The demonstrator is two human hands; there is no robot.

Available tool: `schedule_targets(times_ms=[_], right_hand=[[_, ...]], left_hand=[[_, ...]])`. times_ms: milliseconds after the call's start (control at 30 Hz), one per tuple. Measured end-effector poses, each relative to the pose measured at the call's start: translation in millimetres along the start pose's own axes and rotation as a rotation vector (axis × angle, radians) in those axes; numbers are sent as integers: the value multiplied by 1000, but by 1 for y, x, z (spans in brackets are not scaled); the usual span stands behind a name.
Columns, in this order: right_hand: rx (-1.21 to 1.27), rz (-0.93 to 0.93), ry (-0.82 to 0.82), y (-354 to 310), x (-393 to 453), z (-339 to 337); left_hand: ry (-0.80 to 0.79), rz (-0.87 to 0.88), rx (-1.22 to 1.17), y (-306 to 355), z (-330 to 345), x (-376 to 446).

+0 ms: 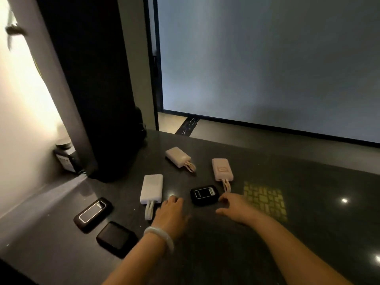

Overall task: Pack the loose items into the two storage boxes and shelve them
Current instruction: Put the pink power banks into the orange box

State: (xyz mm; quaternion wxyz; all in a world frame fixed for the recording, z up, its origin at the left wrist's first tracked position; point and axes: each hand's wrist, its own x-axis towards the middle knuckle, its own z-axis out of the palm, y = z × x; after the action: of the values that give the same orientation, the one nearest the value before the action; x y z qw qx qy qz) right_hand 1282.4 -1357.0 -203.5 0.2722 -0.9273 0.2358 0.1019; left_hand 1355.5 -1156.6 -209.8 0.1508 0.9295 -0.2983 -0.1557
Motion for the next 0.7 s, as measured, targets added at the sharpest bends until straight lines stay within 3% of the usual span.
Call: schedule_targets(times_ms=[133,267,400,700], right_hand=[[44,-12,6,-4,41,8],[109,27,146,-5,80,2],[-2,112,330,8,114,-11],[1,244,347,17,181,-4]], left_hand=[[124,-73,-23,-22,-7,30],[186,-154,-41,-31,-10,58],[143,-134,-46,-18,-6,95],[122,-120,-25,-1,2,166]])
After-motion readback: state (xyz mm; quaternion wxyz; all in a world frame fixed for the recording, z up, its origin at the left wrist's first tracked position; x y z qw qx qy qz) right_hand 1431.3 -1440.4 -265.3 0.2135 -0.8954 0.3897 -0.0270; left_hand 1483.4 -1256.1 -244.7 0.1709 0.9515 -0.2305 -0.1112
